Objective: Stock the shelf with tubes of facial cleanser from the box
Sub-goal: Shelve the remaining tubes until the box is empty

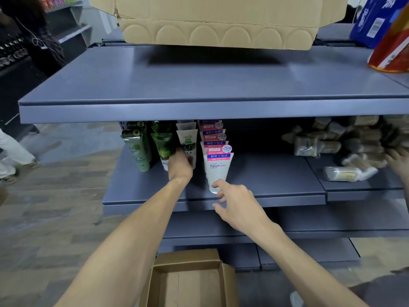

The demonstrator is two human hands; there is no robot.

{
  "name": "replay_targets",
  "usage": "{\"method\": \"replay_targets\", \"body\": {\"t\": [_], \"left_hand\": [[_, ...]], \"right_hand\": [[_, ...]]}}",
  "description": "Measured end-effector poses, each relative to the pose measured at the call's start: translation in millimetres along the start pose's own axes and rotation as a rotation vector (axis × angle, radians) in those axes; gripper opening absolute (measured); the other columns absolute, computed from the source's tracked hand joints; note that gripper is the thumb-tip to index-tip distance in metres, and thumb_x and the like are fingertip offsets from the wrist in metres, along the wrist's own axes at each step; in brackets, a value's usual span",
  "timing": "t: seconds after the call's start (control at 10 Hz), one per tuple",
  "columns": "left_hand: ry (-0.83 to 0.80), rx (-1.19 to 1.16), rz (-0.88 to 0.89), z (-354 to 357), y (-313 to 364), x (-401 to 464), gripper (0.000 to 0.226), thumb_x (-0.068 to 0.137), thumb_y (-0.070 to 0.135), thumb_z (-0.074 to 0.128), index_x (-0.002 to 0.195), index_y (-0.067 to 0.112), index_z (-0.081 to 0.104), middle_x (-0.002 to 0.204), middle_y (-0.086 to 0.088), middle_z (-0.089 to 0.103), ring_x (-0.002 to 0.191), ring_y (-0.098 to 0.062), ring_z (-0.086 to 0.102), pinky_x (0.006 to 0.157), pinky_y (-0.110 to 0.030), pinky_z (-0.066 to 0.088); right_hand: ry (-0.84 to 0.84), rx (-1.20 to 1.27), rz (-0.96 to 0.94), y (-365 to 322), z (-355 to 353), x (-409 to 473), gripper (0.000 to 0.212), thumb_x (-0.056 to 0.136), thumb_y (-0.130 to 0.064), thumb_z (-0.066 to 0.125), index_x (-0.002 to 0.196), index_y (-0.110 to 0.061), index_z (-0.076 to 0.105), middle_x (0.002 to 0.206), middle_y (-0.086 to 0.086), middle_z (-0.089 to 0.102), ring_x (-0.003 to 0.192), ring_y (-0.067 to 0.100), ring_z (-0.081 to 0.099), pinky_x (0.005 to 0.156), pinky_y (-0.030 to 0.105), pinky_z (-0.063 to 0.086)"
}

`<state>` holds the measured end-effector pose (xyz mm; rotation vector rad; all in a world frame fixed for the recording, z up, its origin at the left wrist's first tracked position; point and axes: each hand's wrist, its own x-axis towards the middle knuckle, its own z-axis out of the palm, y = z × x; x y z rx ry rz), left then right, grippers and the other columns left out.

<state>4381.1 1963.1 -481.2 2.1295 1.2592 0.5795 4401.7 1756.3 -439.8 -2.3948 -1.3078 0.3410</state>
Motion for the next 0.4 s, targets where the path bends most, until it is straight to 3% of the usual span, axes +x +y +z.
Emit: {"method": "replay_targets", "body": {"t": [0.1,0.4], "left_hand": [[-0.026,-0.009,-0.006,-0.8,-0.6,3.0,0.026,0.092,0.016,0.058,0.112,0.002,0.051,0.11,-0.019,0.063,0.102,-0.038,0.06,0.074,-0.037,0.047],[-0.094,-0.083,0.006,-20.0,-24.7,-25.3,0.031,0.089,0.022,0.063,0.115,0.008,0.051,0.109,-0.011,0.064,0.101,-0.032,0.06,0.074,-0.031,0.043]], "right_hand": [[0.003,0.0,0.001,-1.5,0.3,-2.3,0.044,0.09,-0.03,0.064,0.13,-0.031,0.045,0.117,-0.005,0.066,0.099,0.015,0.066,0.084,0.033,0.057],[0.019,0.058,-0.018,-23.4,2.0,-8.2,0.046,0.089,-0.031,0.067,0.13,-0.032,0.047,0.113,-0.009,0.066,0.1,0.011,0.064,0.086,0.032,0.056]]}}
